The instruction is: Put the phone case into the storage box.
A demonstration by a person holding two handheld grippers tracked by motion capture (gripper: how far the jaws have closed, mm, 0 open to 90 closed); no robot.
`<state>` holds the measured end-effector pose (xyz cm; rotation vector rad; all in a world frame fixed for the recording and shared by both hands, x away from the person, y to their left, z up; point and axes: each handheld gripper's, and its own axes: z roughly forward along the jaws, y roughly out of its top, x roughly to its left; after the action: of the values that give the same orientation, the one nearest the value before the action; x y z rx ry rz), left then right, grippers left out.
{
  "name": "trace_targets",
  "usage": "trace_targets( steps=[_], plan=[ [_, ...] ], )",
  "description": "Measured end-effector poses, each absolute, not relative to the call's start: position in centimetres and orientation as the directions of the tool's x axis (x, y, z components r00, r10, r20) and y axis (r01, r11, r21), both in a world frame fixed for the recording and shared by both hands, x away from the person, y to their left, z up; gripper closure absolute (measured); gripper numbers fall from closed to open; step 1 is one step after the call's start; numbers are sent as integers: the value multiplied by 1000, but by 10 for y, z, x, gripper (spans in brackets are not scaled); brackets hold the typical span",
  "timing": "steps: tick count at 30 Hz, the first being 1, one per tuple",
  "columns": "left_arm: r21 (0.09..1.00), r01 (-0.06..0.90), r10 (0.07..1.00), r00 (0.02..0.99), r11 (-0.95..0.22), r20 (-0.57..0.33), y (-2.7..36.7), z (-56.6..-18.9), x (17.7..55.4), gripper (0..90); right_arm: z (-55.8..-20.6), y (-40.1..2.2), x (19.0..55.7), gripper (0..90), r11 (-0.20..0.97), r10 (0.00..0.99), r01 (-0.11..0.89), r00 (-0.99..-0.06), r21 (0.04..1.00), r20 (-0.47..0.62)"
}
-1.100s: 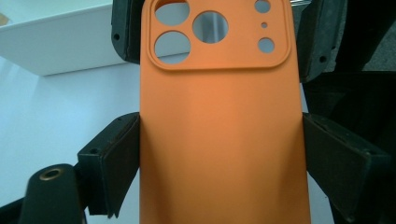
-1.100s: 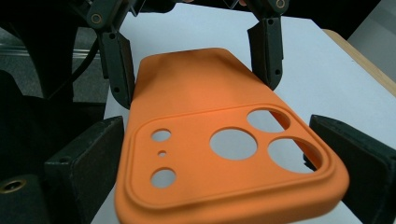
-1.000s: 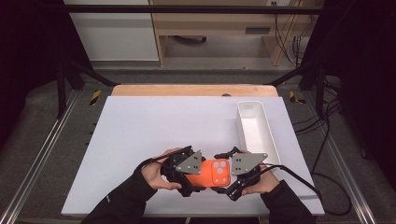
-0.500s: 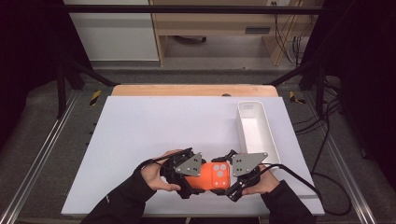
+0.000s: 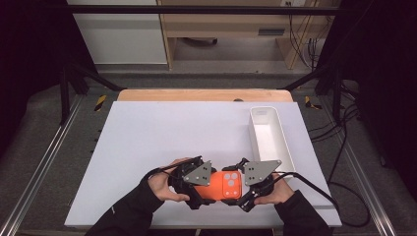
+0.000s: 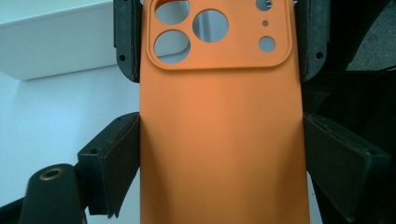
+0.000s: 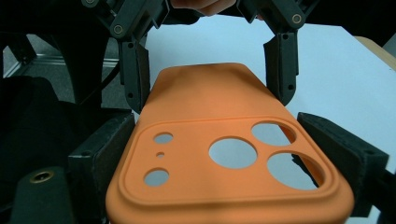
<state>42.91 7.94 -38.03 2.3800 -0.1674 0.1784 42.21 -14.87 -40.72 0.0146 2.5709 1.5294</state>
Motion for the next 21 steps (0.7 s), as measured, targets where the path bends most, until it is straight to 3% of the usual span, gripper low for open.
trace_targets(
  steps=[21],
  plan=[
    [674, -145, -71, 988, -724, 137, 77, -382, 430, 144, -405, -150, 424, 164, 502, 77, -16, -995, 865, -63]
  ],
)
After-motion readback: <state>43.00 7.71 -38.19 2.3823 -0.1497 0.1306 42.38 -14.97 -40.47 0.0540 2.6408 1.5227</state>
